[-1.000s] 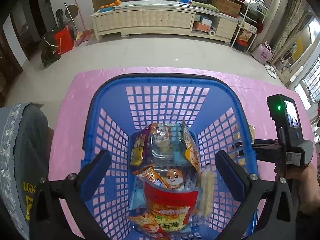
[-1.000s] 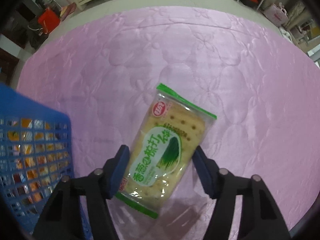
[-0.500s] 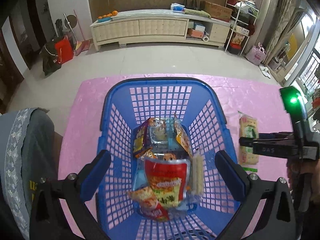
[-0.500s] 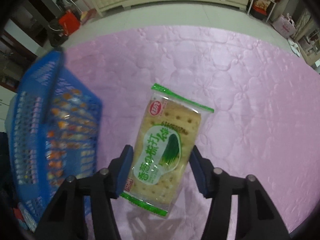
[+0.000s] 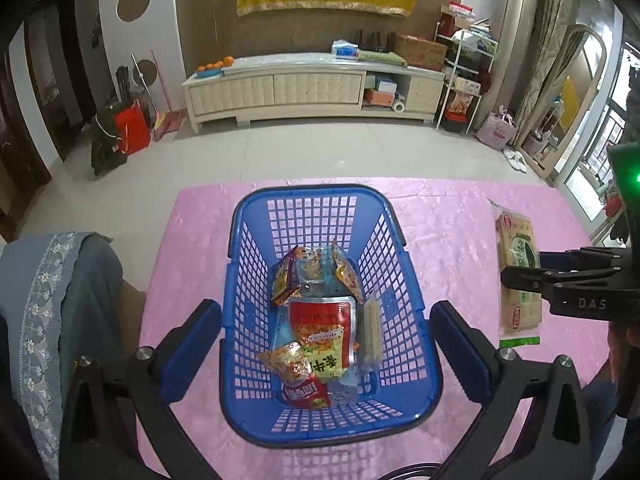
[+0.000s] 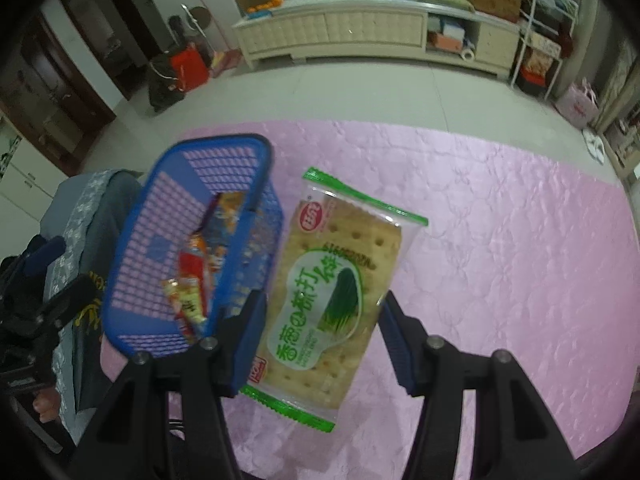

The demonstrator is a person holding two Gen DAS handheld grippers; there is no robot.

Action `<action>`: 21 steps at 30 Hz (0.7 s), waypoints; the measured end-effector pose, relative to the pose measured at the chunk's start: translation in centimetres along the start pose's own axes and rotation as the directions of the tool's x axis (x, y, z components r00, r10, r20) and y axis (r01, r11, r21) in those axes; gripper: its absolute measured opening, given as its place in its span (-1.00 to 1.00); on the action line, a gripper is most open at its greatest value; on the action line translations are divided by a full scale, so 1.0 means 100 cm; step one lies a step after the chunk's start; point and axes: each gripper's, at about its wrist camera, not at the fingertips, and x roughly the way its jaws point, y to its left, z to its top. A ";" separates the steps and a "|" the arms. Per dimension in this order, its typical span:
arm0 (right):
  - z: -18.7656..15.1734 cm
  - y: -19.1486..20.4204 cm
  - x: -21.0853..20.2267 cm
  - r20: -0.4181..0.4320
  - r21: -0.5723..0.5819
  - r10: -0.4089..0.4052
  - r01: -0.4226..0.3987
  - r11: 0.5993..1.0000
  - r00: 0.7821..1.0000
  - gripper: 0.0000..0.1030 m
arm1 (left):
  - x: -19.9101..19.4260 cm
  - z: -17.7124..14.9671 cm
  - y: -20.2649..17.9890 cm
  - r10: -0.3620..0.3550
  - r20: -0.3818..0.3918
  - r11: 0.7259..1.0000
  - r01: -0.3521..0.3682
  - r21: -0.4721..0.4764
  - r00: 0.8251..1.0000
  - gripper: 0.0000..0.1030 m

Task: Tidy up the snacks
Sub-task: 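Lift the cracker pack with the right tool and carry it over the basket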

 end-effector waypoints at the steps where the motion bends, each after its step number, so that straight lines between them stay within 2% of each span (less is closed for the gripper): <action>1: 0.002 0.005 -0.004 0.009 -0.010 0.007 -0.007 1.000 1.000 0.19 | -0.004 -0.001 0.000 0.003 0.007 1.000 -0.003 0.005 1.000 1.00; 10: 0.004 0.051 -0.020 0.042 -0.084 0.033 -0.029 0.996 0.999 0.19 | -0.029 -0.007 0.009 0.033 0.059 0.998 -0.036 0.045 0.998 1.00; 21: 0.021 0.094 0.003 0.019 -0.161 0.061 -0.057 0.985 0.998 0.19 | -0.031 -0.010 0.036 0.077 0.055 0.996 -0.079 0.037 0.995 1.00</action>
